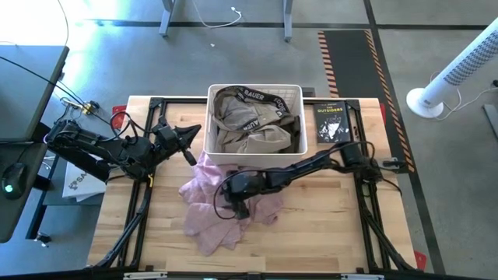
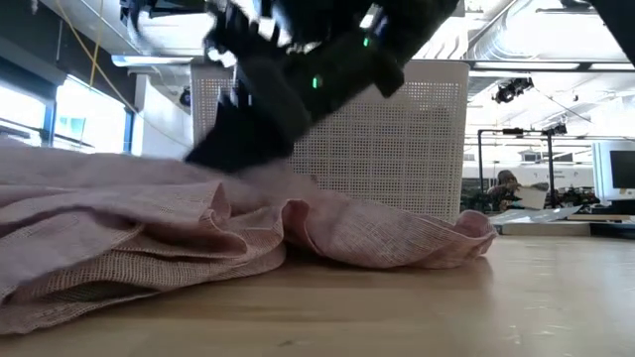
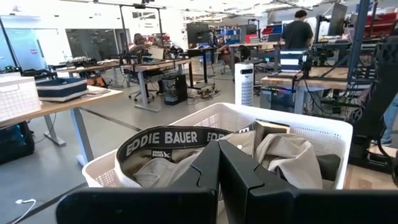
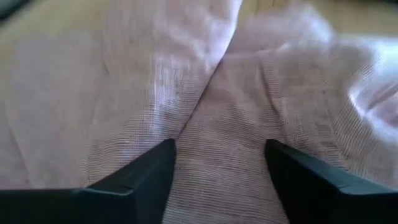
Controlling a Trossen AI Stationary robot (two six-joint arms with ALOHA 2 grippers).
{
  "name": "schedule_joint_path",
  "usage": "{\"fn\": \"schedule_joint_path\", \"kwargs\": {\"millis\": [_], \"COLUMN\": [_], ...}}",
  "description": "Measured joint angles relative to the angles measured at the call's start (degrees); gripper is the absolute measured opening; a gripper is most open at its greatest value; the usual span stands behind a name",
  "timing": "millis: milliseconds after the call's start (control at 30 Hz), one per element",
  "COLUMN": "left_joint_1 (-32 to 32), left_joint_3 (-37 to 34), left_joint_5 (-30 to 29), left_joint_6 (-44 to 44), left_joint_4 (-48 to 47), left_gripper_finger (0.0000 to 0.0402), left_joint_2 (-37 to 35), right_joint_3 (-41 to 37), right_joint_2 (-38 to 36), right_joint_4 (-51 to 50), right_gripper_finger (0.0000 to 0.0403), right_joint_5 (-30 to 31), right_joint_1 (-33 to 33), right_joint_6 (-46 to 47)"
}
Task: Sort clothes
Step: Put the pink shirt into the white bin
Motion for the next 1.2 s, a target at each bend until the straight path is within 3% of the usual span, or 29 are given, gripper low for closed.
{"fn": "schedule_joint_path", "kwargs": {"millis": [100,200,300,400,467,600,733,800,933,1067,1200], "left_joint_1": [0.0,0.0,0.0,0.0,0.0,0.0,0.0,0.0,0.0,0.0,0.0], "left_joint_3": [0.0,0.0,0.0,0.0,0.0,0.0,0.0,0.0,0.0,0.0,0.0], "left_joint_5": [0.0,0.0,0.0,0.0,0.0,0.0,0.0,0.0,0.0,0.0,0.0], "left_joint_6": [-0.2,-0.3,-0.3,-0.3,-0.3,-0.4,-0.4,-0.4,-0.4,-0.5,-0.5], "left_joint_4": [-0.1,-0.1,-0.1,-0.2,-0.2,-0.4,-1.1,-1.1,-1.0,-1.0,-1.0], "left_gripper_finger": [0.0000,0.0000,0.0000,0.0000,0.0000,0.0000,0.0000,0.0000,0.0000,0.0000,0.0000], "left_joint_2": [0.0,0.0,0.0,0.0,0.0,0.0,0.0,0.0,0.0,0.0,0.0], "right_joint_3": [2.1,3.6,3.7,3.6,3.2,2.5,2.8,2.9,2.8,3.1,3.1], "right_joint_2": [2.8,5.1,5.4,4.5,2.6,-4.0,-16.5,-22.7,-34.9,-44.4,-48.3], "right_joint_4": [-6.7,-13.1,-16.6,-17.8,-19.4,-24.2,-25.6,-24.5,-18.9,-5.3,10.3], "right_gripper_finger": [0.0267,0.0254,0.0186,0.0076,0.0024,0.0025,0.0008,0.0010,0.0008,0.0006,0.0005], "right_joint_5": [0.1,0.2,-1.1,-4.8,-8.1,-13.5,-16.6,-14.8,-4.9,10.6,17.8], "right_joint_1": [-0.1,0.0,0.0,-0.1,-0.2,0.5,1.2,1.7,2.0,0.8,-4.8], "right_joint_6": [0.6,0.6,1.0,2.7,2.5,1.6,-3.6,-5.7,-11.2,-20.9,-30.5]}}
